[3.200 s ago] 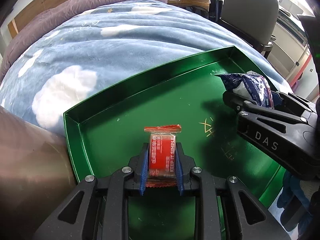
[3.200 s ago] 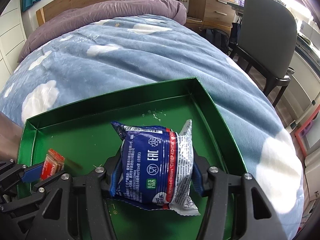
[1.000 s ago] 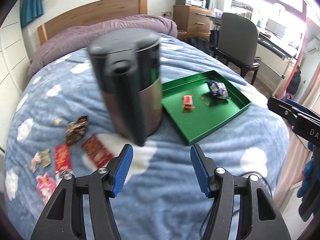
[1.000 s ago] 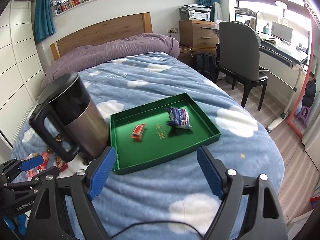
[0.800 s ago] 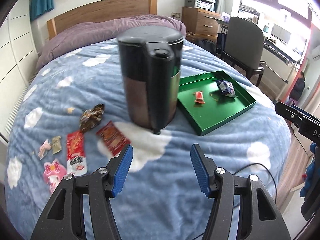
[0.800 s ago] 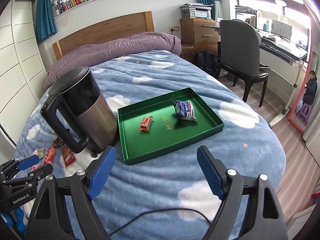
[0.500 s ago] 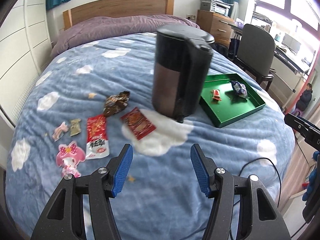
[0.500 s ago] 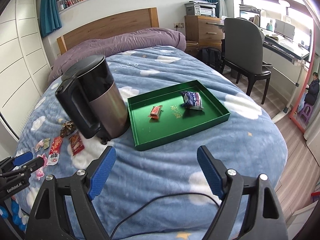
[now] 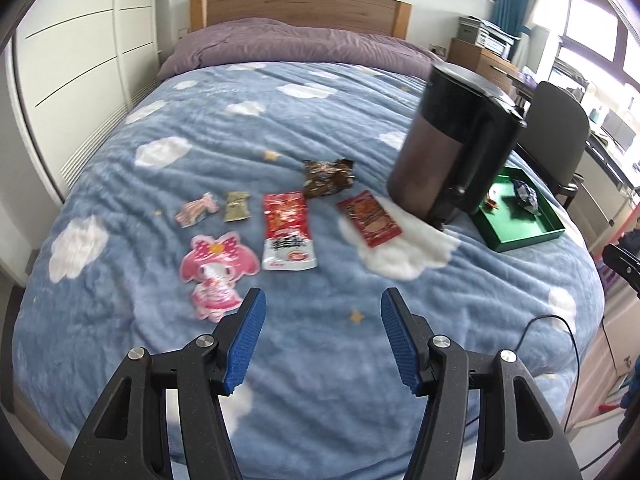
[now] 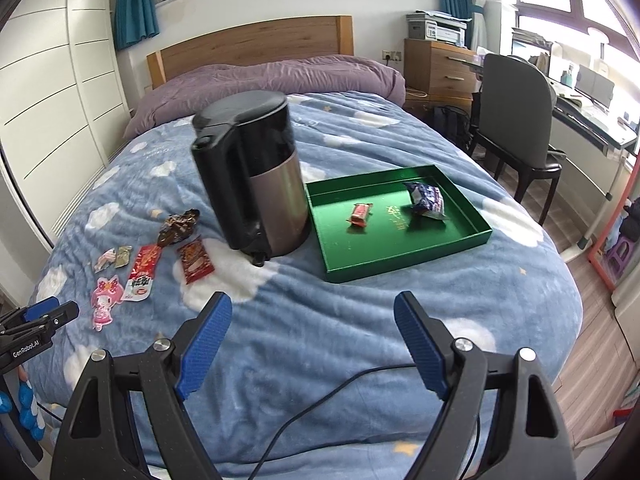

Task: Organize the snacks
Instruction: 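Withdraw both open tools from the tray back toward the snacks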

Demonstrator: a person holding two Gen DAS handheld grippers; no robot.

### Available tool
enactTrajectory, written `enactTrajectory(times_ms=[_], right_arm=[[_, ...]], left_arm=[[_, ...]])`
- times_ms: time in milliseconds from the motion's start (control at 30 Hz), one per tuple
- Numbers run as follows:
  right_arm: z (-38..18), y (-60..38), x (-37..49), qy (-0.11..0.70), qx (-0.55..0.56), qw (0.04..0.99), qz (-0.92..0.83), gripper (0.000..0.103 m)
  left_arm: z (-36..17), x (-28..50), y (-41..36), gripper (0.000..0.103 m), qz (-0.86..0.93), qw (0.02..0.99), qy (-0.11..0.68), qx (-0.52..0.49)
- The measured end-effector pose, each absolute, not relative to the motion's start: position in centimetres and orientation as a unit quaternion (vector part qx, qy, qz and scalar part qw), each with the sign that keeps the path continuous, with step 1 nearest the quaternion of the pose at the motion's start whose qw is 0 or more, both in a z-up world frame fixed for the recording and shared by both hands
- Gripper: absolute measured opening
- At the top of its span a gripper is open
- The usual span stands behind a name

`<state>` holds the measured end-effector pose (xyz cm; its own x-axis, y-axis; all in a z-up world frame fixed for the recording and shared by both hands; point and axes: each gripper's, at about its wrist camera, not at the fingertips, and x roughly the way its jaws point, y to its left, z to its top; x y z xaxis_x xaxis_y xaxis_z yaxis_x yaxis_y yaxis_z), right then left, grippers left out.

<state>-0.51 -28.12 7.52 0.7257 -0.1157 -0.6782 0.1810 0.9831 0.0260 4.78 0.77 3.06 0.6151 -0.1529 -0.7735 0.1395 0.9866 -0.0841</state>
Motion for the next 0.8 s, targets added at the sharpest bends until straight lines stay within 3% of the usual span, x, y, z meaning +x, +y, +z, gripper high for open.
enactTrajectory(times_ms=[800], right_arm=[[4.3,-19.2,1.1,0.404,-0.007,0.915,-0.001,0.103]], left_arm=[[-2.2,2.4,15.0,0.054,0.015,0.883,0.459,-0.099]])
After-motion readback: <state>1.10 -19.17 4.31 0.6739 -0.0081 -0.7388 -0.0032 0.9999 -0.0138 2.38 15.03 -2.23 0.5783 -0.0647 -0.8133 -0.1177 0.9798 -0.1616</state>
